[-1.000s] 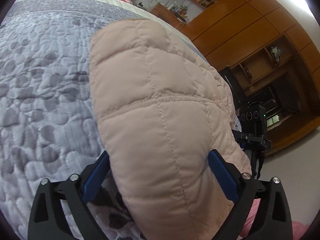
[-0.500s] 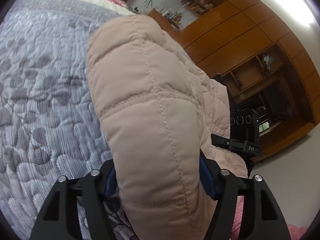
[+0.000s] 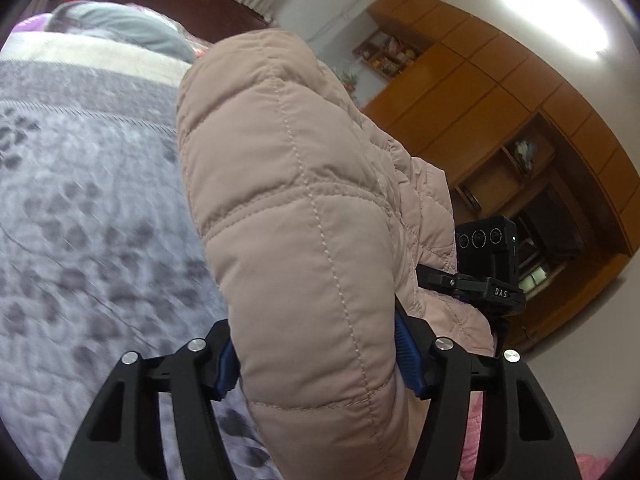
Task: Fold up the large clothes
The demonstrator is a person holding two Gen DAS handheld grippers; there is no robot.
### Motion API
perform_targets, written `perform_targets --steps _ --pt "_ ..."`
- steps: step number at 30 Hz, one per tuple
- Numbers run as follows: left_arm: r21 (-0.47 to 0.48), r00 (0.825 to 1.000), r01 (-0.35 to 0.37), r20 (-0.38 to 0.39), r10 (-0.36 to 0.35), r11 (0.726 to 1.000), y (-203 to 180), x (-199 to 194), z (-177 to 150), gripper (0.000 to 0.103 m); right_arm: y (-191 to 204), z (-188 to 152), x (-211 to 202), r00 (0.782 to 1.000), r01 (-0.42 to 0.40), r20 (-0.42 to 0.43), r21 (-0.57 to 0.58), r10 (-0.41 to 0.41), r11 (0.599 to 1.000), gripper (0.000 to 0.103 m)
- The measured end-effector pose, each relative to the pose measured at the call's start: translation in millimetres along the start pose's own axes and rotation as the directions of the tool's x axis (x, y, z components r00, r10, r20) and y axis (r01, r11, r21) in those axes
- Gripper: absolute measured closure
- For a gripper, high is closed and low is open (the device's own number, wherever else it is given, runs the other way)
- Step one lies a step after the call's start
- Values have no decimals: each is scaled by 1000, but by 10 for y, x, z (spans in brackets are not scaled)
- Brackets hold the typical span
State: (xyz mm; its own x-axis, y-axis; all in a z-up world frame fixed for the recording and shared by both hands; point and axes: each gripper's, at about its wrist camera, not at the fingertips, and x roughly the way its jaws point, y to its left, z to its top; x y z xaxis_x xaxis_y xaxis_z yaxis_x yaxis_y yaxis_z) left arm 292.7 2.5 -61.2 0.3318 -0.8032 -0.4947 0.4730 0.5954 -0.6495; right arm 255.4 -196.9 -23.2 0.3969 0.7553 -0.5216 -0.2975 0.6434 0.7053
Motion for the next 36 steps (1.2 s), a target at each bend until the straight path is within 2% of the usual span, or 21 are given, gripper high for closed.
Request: perform_targets --steps 5,10,17,19,22,24,27,33,36 --pt "-38 998 -59 34 60 998 341 -134 229 39 -35 422 462 998 -21 -59 1 21 1000 62" --pt "-83 994 -99 46 103 992 779 -213 432 39 -157 679 911 994 -25 -109 0 25 1000 62" --pt "-118 986 -161 16 164 980 1305 -55 559 38 -504 826 1380 987 -14 -159 60 23 998 61" --pt "-123 986 -164 14 166 979 1308 44 566 37 -550 889 1465 987 -36 -155 91 50 995 60" --pt "-102 985 -171 13 173 980 1282 77 589 34 -699 840 1389 987 -50 -149 112 67 992 50" --pt "-84 980 -196 9 197 977 1219 80 564 30 -702 808 1322 990 -7 -143 112 23 994 34" --pt "-95 971 -237 3 239 967 1097 120 697 26 -633 754 1109 992 54 -117 92 -43 994 24" --pt "-51 938 -344 27 346 937 822 -106 497 23 -305 457 643 989 133 -74 18 -131 991 16" --pt "5 913 -405 65 403 914 584 -256 288 22 -123 243 503 984 153 -83 -26 -155 988 16"
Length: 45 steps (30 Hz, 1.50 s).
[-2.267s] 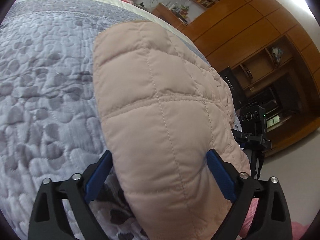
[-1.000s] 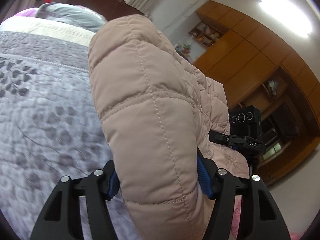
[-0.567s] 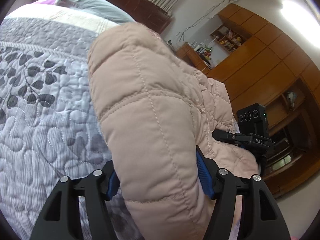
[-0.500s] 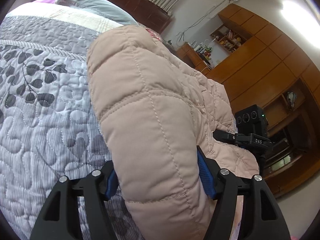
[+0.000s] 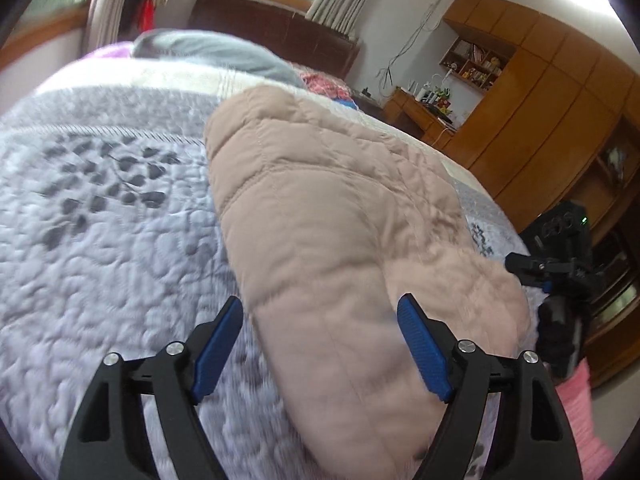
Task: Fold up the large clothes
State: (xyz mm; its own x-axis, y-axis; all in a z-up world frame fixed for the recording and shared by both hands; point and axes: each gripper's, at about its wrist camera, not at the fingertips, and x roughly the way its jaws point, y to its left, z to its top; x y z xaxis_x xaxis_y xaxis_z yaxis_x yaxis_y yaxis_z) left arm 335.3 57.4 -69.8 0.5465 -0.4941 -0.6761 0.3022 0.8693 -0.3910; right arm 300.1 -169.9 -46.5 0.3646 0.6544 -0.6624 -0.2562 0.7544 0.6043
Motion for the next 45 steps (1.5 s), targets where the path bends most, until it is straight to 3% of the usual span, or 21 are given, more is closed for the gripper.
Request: perform_targets --steps 7,13,20,24,30,36,45 --pt "69 997 -79 12 78 994 -191 -160 -405 21 -31 -227 105 986 162 -28 -23 -163 987 16" --pt "75 996 -89 -9 90 993 -156 -50 -545 19 -253 -359 359 977 208 -56 -10 -208 978 17" --pt "69 989 -147 4 147 987 -229 -155 -562 20 1 -387 246 959 283 3 -37 -284 958 17" --pt "108 968 -252 39 249 962 -428 -335 -629 19 323 -542 30 948 316 51 -57 -313 947 12" --pt "89 946 -321 70 316 943 -624 -567 -770 7 632 -843 -199 929 367 77 -72 -362 927 8" --pt "88 920 -390 88 382 917 -820 -793 -890 4 833 -1075 -430 900 423 146 -72 -410 903 7" --pt "92 898 -427 155 411 899 -1072 -1164 -1071 4 1142 -1379 -683 865 478 210 -71 -455 876 5"
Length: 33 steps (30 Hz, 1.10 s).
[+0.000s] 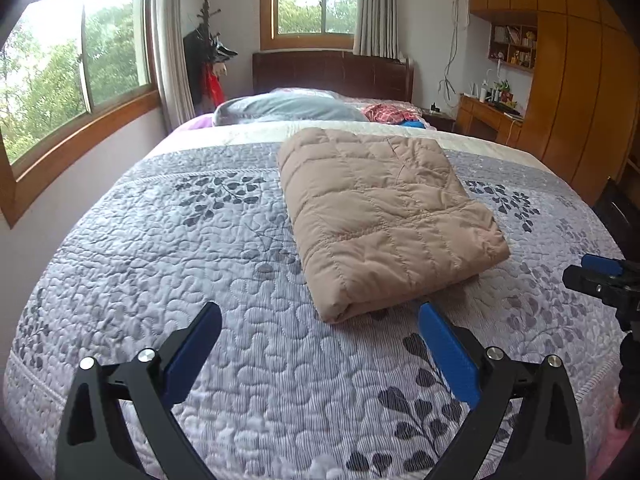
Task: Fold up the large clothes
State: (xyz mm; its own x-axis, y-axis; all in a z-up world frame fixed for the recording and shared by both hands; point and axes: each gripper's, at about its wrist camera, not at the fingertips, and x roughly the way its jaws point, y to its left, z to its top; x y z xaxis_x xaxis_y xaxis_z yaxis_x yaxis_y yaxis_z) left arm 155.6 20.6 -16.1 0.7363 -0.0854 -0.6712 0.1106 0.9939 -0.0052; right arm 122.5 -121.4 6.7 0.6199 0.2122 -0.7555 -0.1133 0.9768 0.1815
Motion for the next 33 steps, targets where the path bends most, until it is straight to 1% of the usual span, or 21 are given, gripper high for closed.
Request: perform_targets --steps 5,9,15,20,33 --pt "12 1000 -12 12 12 1000 -19 -184 -56 4 114 -96 -126 999 38 2 -7 -38 999 5" --pt "14 999 -25 37 25 1000 -7 -331 -101 4 215 -179 -231 999 46 23 -24 -45 999 4" --pt "16 997 -49 52 48 999 13 -473 -157 4 323 -283 -366 998 43 38 -40 -42 998 4" --pt "24 997 -58 59 56 998 1 -539 -222 4 391 -359 -414 998 54 43 -53 -51 997 4" --pt "32 997 -73 38 71 997 -10 -521 -331 4 422 -485 -393 998 51 28 -47 -50 998 4"
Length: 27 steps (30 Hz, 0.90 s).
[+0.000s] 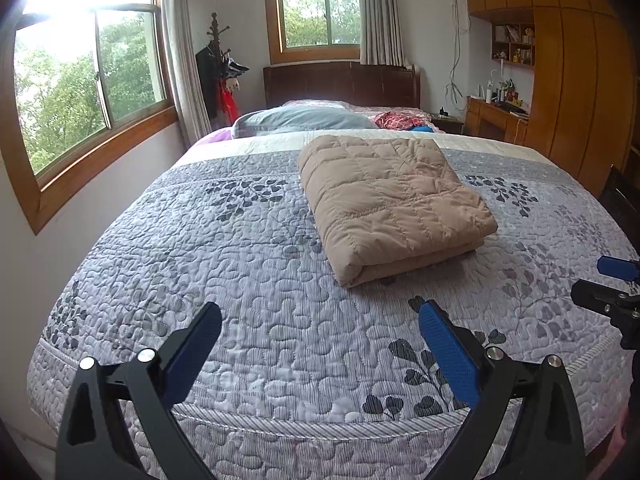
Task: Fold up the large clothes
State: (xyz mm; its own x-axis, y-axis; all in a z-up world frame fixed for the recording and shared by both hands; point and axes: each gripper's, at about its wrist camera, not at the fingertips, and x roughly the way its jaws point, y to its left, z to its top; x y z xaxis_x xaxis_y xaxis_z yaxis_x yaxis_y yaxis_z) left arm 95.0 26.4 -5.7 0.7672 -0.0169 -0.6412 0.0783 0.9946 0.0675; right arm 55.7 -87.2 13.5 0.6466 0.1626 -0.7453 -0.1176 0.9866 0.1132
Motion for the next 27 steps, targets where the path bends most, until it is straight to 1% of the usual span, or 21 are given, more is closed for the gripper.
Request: perform_targets --steps 27 --pt "3 1000 24 -17 -24 1000 3 21 -16 4 6 9 22 1000 -4 -9 -1 4 1000 4"
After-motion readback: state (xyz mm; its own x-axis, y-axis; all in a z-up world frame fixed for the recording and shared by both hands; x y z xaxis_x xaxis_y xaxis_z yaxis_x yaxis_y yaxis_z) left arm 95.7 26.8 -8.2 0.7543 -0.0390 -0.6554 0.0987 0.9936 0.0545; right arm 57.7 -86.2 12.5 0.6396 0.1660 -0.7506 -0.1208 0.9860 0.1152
